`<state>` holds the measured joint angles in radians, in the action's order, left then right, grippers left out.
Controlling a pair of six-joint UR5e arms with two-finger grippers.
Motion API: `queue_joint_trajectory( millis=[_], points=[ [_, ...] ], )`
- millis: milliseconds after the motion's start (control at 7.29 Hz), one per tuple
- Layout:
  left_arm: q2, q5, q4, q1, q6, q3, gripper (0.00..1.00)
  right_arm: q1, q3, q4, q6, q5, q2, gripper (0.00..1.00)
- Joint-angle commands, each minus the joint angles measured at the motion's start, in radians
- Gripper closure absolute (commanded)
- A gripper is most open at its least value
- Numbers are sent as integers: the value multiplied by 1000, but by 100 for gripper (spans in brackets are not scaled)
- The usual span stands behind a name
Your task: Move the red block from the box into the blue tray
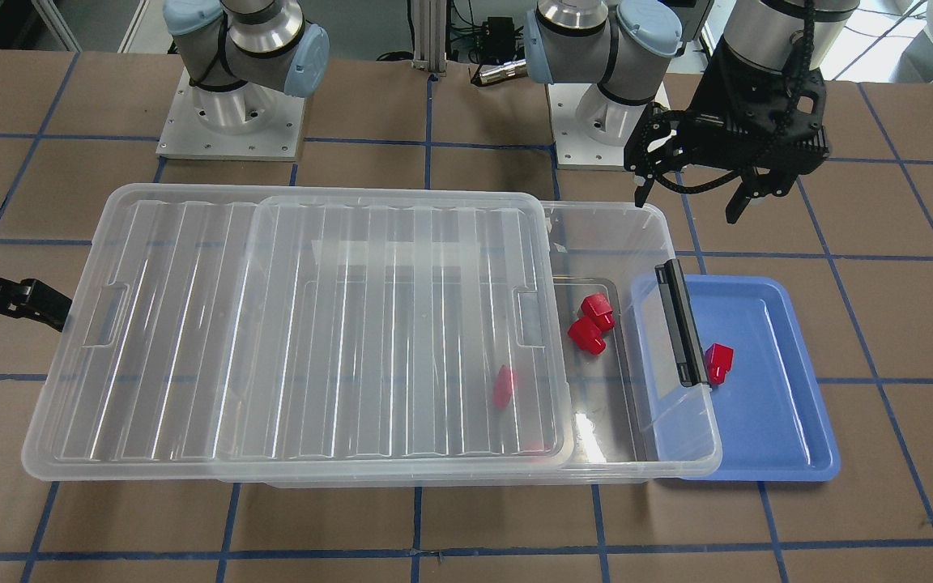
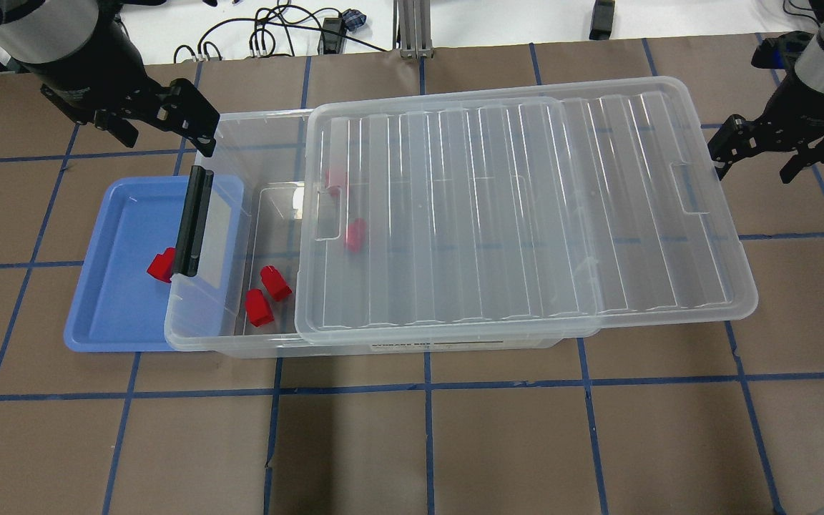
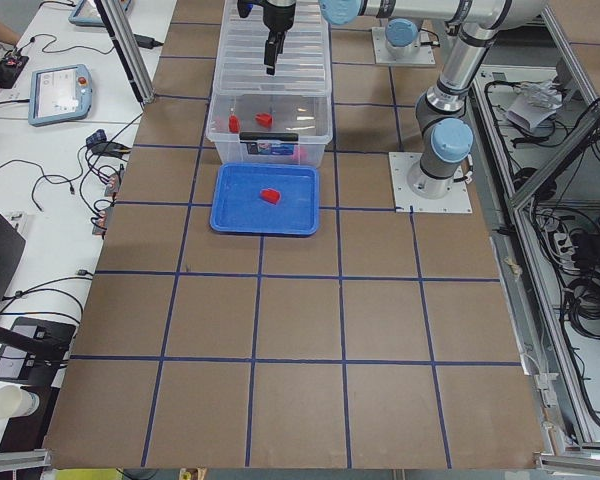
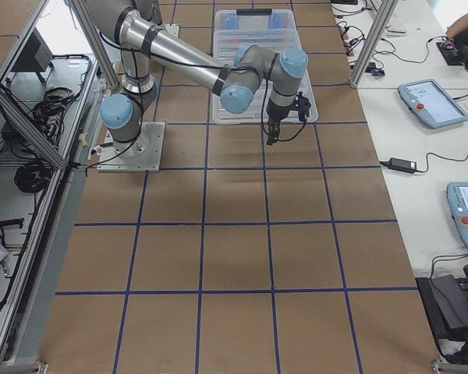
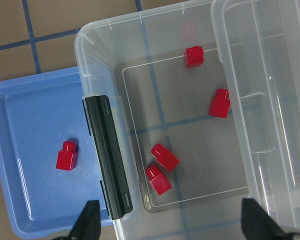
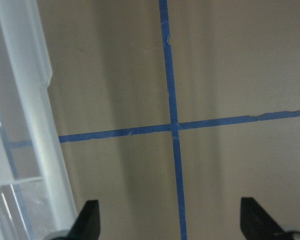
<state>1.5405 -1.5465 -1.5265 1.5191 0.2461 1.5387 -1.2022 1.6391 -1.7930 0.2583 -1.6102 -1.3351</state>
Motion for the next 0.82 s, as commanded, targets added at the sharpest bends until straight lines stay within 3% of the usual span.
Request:
queue_joint_trajectory(
  millis=[0, 686],
  points=[
    [-7, -1, -14, 0, -4, 3, 0, -34, 1, 0, -49, -1, -1, 0],
    [4, 0, -9, 0, -21, 0, 0, -144, -1, -2, -231, 1, -1, 0]
  ],
)
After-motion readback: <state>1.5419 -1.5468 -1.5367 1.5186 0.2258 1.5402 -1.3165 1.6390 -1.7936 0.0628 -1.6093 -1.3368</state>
